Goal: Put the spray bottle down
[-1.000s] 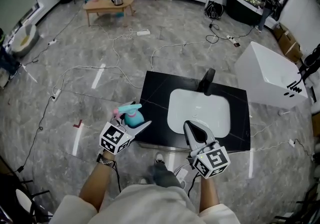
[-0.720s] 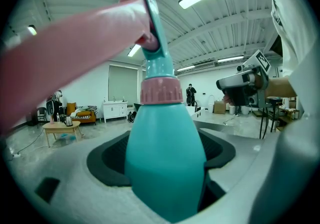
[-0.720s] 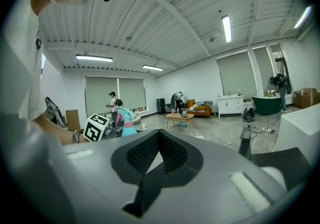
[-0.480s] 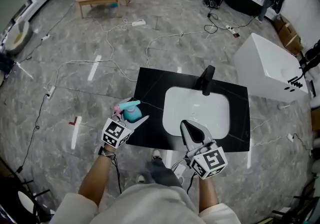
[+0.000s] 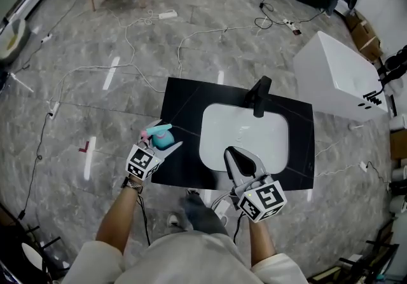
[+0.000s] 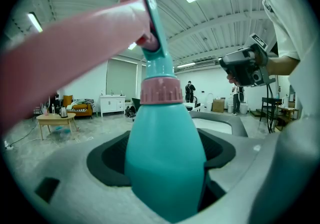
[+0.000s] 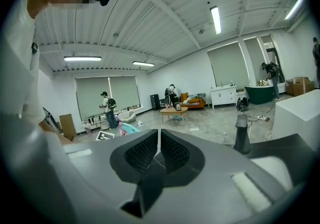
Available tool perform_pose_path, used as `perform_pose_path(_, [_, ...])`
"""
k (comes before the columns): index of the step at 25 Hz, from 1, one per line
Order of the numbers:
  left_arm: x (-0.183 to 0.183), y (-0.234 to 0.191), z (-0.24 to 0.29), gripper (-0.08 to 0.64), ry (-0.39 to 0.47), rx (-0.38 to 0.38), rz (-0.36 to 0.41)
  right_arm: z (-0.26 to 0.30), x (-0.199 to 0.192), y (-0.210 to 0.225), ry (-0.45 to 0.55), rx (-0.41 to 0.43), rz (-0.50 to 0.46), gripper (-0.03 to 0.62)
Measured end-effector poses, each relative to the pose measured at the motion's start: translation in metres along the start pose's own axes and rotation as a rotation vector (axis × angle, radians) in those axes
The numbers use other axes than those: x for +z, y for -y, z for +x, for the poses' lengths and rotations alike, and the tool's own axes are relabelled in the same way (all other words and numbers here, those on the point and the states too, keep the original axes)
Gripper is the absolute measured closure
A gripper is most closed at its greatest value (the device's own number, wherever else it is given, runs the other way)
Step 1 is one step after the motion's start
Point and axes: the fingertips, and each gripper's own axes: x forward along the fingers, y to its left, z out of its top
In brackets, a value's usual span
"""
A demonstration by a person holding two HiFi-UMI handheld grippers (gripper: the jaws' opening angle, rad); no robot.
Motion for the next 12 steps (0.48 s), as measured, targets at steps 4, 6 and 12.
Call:
perform_pose_path(4, [-0.013, -0.007, 0.010, 0.166, 0.002, 0.023, 0.018, 0.005, -0.005, 0.003, -0.012, -0.006, 0.006, 0.568])
perform_pose_path(6, [-0.014, -0.009, 0.014, 0.165, 0.004, 0.032, 0.033, 0.006, -0.008, 0.005, -0.024, -0.008, 0.006, 0.571])
perform_pose_path(12, [-0.021, -0.018, 0.020, 0.164, 0.027, 0.057, 0.051, 0.004, -0.016, 0.013, -0.052, -0.040, 0.006, 0.586])
